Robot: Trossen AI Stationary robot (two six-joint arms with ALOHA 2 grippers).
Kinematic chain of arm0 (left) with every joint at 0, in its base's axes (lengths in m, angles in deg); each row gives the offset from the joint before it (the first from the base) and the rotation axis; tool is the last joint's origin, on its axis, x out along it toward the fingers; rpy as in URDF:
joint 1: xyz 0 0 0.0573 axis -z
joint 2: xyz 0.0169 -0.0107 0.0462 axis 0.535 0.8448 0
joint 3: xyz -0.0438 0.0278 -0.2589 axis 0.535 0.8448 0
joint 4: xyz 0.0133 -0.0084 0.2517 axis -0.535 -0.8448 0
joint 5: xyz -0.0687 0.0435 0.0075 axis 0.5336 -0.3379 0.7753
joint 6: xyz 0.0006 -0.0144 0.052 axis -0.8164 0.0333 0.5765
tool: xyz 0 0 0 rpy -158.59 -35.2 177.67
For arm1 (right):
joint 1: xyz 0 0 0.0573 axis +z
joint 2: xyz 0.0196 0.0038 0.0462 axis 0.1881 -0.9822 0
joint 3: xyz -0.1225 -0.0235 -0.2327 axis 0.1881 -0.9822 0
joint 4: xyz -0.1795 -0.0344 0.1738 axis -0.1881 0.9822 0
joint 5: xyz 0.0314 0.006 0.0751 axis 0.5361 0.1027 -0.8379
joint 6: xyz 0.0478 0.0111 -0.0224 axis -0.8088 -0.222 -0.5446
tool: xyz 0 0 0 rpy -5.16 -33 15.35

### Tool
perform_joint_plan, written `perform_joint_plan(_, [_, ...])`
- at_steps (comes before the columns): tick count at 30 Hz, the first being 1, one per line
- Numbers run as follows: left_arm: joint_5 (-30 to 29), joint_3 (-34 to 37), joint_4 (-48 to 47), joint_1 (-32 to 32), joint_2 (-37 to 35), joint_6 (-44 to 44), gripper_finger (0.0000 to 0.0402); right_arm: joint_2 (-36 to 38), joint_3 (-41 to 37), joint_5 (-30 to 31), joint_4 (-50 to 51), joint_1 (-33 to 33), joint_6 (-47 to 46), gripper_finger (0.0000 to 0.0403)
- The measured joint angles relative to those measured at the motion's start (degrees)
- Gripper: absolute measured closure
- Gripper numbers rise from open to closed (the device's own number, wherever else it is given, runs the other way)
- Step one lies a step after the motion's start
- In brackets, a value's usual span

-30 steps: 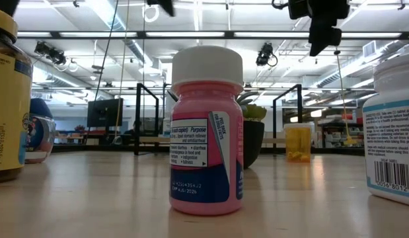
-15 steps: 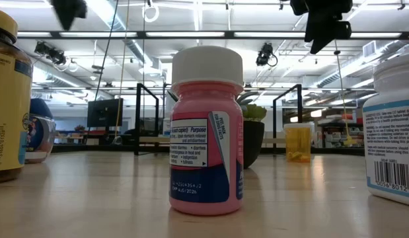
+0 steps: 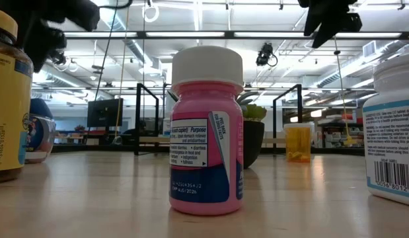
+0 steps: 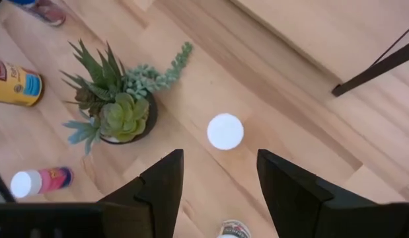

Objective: Pick and place medicine bottles onto shelf by color
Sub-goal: Put the blue pill bottle on the shelf

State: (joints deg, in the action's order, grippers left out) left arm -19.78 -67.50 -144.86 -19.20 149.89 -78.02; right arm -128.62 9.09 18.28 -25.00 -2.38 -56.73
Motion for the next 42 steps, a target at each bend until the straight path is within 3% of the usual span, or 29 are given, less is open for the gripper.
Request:
perform_joint_plan(5, [-0.1,5.8,1.9,1.0,0.0,-0.3,0.0005,0.0,0.0,1.3,0.0,2.4,-4.6,0.0203])
perform_joint_plan(13, [0.7,10.2,11.4,3.8,0.0,-1.5,0.0003,0.0,0.0,1.3,0.0,5.8,-11.2,0.0203])
perform_joint_plan(21, [-7.7,10.5,13.2,4.7,0.0,-2.0,0.0003,0.0,0.0,1.4,1.5,6.5,-10.6,0.0203])
perform_joint_plan(33, [-6.7,10.9,13.3,4.3,0.0,-1.7,0.0004,0.0,0.0,2.1,1.6,6.5,-4.7,0.0203])
perform_joint_plan(42, [-4.7,18.7,17.4,4.3,0.1,-5.1,0.0004,0.0,0.0,2.1,1.6,6.5,-3.6,0.0203])
